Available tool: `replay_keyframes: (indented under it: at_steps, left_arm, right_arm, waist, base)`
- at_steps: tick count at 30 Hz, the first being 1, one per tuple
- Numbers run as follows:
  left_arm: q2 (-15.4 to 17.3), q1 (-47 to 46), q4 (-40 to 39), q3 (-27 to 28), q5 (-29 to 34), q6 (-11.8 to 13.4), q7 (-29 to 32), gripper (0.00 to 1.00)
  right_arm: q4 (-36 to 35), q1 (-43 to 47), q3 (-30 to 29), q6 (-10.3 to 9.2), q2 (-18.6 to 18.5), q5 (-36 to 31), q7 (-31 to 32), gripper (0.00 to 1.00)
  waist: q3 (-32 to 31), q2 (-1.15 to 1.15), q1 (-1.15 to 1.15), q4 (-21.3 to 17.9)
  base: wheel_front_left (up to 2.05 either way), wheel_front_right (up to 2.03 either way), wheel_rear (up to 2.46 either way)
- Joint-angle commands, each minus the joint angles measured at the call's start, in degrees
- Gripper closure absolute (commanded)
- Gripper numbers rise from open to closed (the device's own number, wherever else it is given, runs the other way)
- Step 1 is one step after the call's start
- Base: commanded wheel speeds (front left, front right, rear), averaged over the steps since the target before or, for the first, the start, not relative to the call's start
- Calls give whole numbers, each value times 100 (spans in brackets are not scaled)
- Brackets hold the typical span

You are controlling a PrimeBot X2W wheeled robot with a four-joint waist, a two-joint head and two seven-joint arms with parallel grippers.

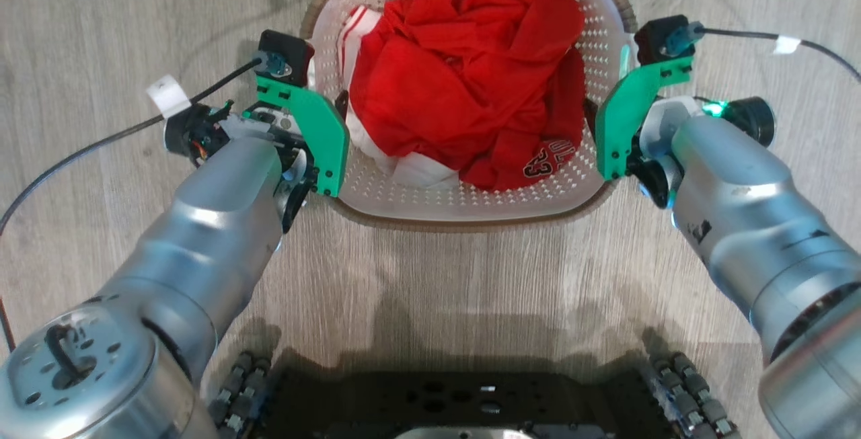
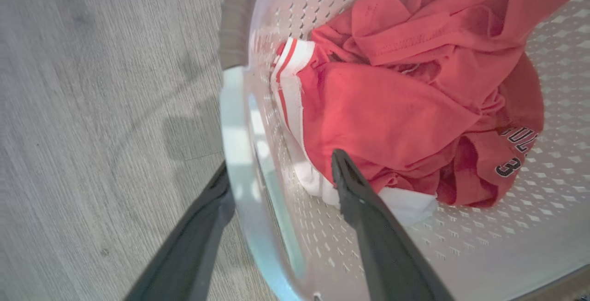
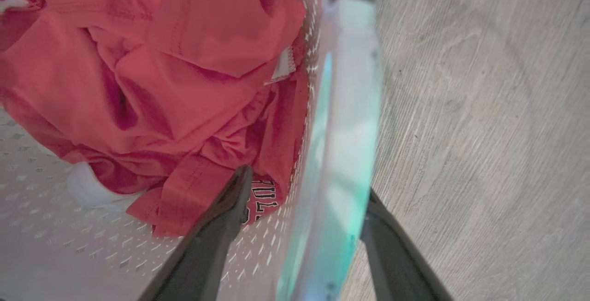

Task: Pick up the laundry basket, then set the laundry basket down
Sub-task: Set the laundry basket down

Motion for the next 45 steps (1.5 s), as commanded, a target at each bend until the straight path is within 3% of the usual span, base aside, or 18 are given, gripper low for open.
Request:
replay_keyframes:
  at_steps: [1,7,14,20,28,32,36,41,45]
  left_arm:
    - [107,185,27,54,-71,41,-42,0]
    - [107,540,6,89,-217,47,-59,0]
    - [107,1047,55,41,139,196,-253,0]
    - [107,1478,88,51,93,184,-516,0]
    - [134,1800,100,276,100,380,-921,0]
    - [296,1709,-436,681,316,627,-933,0]
    - [683,1988,-1599,1652,1000,1095,-935,0]
    - [1045,2824,-3261,3117,2210,1526,-936,0]
    - [989,3612,-4658,4288,3164,1477,-936,0]
  right_arm:
    - [-29,455,-18,7,122,-73,-47,0]
    - [-29,768,-216,7,155,-265,-53,0]
    - [-29,1258,-344,7,169,-528,-181,0]
    - [-29,1617,-540,7,214,-512,-543,0]
    - [-278,2053,-678,7,232,-269,-1428,0]
    - [-437,2152,-711,7,233,-237,-1770,0]
    - [-795,2244,-903,7,209,-281,-1952,0]
    - [-2110,2582,-1964,7,-118,-1018,-1960,0]
    - [-3374,3295,-2985,7,-102,-1897,-1961,0]
  waist:
    - [-149,0,0,-16]
    - [-806,0,0,-68]
    - [-1831,0,0,-141]
    - [-2714,0,0,-193]
    - [-3751,0,0,-151]
    - [-4059,0,0,-111]
    - [-4441,0,0,-122]
    - [-4738,0,0,-145]
    - [-4877,0,0,-142]
  base:
    - [0,0,0]
    - [0,0,0]
    - [0,0,0]
    - [0,0,0]
    - [0,0,0]
    - [0,0,0]
    - [0,0,0]
    - [0,0,0]
    - [0,0,0]
